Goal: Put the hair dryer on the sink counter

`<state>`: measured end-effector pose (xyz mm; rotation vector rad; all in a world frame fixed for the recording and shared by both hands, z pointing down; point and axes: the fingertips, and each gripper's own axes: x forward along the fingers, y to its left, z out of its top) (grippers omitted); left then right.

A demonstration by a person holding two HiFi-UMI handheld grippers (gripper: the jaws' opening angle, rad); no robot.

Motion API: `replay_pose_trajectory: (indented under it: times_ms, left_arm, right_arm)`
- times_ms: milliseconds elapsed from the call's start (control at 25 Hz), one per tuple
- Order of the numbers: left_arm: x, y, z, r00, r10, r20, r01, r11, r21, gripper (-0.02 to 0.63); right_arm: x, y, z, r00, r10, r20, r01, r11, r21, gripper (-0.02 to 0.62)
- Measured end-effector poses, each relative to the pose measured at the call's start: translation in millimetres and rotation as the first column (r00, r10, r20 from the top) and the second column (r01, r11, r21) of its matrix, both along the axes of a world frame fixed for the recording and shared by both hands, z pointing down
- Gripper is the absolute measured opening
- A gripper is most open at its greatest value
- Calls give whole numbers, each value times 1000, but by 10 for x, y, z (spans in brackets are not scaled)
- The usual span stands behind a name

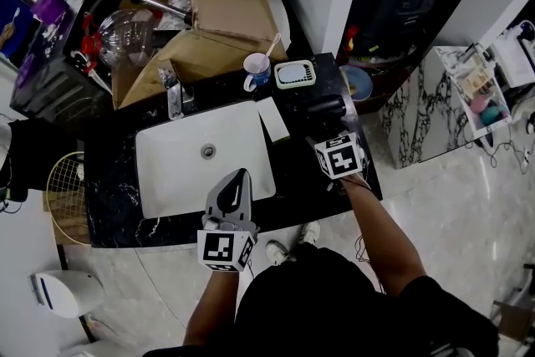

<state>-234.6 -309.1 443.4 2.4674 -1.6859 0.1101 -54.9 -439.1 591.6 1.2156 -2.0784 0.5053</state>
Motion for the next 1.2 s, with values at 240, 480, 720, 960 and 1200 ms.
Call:
replay_pose_trajectory:
  times_ms: [240,480,720,960,1200]
  left_arm:
    - [-53,60,-50,1000,-5,16,5,1000,10,-6]
    - [-75,99,-64,1000,-9,17,9,1000,2,-6]
    - [-12,124,-138,1000,2,14,-3,1000,24,-6]
    - [5,144,-226,1000,4,10,-5,999,50,-6]
    - [25,155,-252,1000,8,8,-8,998,60,-6]
  right_arm:
    - [13,126,-581,997,-62,34,57,988,143,345]
    - [7,344,-1280,994,-80,77,51,947,319,345]
    - [-2,665,-1800,987,-106,122,41,896,443,320]
    - [85,981,-2019,989,-94,112,25,862,506,224]
    - [148,1141,-2030,993,-74,94,13,847,532,113]
